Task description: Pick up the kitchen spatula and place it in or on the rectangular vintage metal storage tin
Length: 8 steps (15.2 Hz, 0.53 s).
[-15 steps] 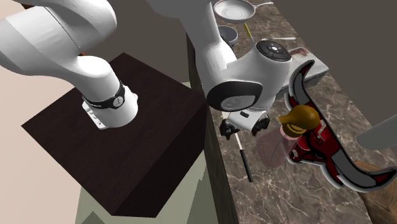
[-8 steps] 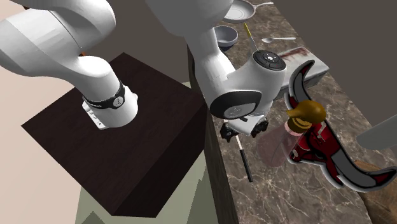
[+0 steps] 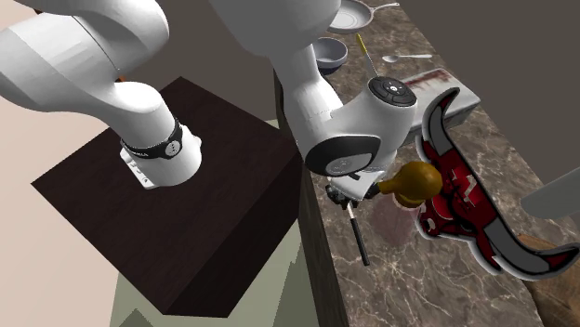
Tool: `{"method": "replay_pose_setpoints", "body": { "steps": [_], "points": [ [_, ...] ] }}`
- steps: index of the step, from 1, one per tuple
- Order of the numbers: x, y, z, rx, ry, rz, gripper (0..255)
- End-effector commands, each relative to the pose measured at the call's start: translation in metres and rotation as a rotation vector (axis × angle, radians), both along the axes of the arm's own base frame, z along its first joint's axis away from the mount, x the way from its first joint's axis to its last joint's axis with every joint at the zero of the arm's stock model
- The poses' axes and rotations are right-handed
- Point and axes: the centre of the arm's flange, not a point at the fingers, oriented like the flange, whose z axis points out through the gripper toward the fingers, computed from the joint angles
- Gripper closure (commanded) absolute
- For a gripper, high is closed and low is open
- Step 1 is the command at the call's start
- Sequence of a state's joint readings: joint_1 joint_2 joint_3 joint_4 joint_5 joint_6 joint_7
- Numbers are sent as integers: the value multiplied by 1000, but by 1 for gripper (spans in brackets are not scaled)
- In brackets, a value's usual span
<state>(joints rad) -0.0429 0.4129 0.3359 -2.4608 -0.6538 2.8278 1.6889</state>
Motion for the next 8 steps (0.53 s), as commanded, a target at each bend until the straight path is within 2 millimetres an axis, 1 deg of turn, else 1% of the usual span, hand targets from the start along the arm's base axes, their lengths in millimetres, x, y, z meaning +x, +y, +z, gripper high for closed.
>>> {"method": "replay_pose_setpoints", "body": {
  "steps": [1, 7, 8],
  "points": [
    [0, -2, -1, -2, 3, -3, 255],
    [0, -2, -1, -2, 3, -3, 255],
    [0, -2, 4, -2, 3, -3, 255]
  ]
}}
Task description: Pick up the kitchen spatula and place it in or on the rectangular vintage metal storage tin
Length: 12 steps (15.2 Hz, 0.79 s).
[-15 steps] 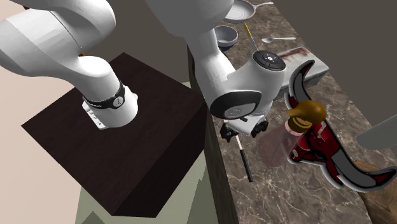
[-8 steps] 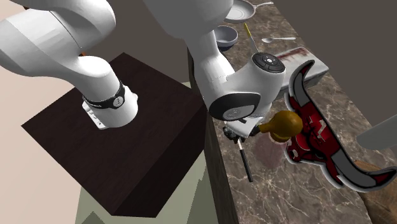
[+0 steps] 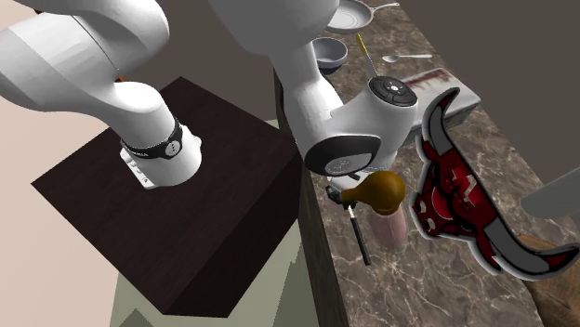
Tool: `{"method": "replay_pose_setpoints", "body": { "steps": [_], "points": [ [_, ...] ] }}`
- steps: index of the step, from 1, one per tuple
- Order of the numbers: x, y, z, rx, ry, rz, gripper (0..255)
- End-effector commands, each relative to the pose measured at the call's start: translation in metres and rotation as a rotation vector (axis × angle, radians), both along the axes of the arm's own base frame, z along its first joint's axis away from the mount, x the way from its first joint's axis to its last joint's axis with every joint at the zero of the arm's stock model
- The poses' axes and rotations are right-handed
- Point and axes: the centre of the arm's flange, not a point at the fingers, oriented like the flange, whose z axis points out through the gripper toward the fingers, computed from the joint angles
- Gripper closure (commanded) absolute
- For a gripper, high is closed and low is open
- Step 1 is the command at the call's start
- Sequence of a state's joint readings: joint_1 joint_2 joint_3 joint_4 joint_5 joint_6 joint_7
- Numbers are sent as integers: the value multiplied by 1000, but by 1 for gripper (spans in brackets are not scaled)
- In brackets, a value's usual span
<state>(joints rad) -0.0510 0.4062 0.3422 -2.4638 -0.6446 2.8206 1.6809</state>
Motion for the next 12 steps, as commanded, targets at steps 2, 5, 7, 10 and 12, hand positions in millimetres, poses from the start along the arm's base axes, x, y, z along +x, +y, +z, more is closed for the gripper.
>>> {"method": "replay_pose_setpoints", "body": {
  "steps": [2, 5, 7, 10, 12],
  "points": [
    [0, 0, 13, 0, 0, 0, 255],
    [0, 0, 29, 0, 0, 0, 255],
    [0, 0, 39, 0, 0, 0, 255],
    [0, 0, 55, 0, 0, 0, 255],
    [0, 0, 66, 0, 0, 0, 255]
  ]
}}
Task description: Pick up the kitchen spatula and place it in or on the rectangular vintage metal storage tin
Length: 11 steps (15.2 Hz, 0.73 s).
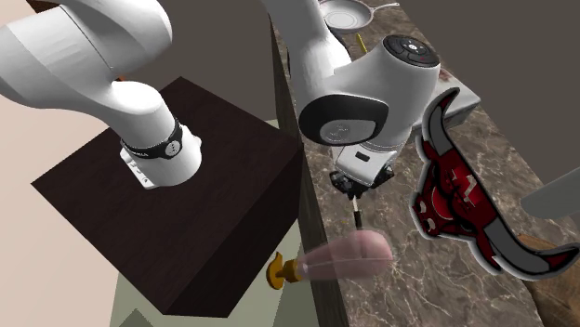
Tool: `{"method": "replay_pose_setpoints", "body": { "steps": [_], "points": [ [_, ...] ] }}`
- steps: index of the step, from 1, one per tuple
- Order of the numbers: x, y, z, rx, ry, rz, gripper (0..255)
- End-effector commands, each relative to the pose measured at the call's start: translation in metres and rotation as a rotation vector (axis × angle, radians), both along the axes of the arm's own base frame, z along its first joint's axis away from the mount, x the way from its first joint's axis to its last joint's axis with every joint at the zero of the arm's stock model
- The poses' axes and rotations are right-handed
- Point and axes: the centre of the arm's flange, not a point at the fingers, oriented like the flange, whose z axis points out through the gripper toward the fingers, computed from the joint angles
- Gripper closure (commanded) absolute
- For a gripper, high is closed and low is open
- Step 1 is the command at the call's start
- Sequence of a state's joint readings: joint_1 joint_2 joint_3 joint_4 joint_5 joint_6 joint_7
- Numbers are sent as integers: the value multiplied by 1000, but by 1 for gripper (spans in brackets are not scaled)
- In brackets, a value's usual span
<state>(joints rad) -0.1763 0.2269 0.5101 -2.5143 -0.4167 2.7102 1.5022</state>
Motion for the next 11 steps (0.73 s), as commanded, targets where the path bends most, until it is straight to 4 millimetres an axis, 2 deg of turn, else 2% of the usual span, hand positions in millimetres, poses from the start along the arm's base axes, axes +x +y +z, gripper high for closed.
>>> {"method": "replay_pose_setpoints", "body": {
  "steps": [1, 11],
  "points": [
    [0, 1, 10, 0, 1, 0, 255],
    [0, 1, 63, 0, 1, 0, 255]
  ]
}}
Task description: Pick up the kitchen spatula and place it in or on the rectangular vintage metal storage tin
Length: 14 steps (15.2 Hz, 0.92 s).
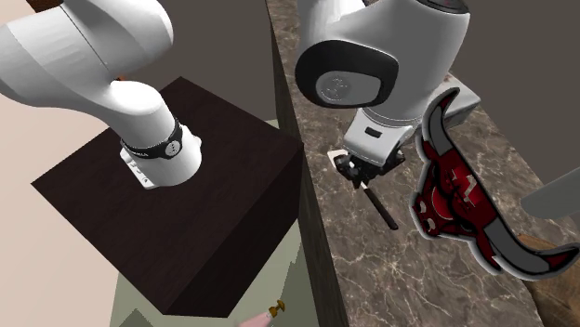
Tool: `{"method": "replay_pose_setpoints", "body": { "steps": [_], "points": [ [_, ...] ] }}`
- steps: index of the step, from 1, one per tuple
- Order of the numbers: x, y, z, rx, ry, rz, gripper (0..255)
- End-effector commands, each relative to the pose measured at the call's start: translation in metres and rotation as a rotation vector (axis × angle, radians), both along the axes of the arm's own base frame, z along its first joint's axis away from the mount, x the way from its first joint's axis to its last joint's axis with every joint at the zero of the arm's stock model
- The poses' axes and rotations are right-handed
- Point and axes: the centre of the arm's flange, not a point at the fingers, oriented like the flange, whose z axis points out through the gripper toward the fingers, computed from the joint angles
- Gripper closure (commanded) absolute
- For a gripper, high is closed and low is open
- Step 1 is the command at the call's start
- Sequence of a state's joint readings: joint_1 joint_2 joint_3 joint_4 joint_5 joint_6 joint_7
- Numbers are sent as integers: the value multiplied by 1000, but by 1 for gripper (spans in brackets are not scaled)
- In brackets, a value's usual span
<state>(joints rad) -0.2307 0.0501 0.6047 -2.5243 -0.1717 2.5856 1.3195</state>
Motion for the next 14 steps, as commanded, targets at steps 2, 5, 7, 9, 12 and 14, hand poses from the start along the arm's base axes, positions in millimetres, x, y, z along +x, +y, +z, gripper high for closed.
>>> {"method": "replay_pose_setpoints", "body": {
  "steps": [2, 5, 7, 9, 12, 14],
  "points": [
    [0, 0, 16, 1, 1, 0, 255],
    [0, 0, 32, 1, 1, 0, 255],
    [0, 0, 42, 1, 1, 0, 255],
    [0, 0, 50, 1, 1, 0, 255],
    [3, 40, 51, 1, 1, 0, 255],
    [6, 66, 52, 1, 1, 0, 255]
  ]
}}
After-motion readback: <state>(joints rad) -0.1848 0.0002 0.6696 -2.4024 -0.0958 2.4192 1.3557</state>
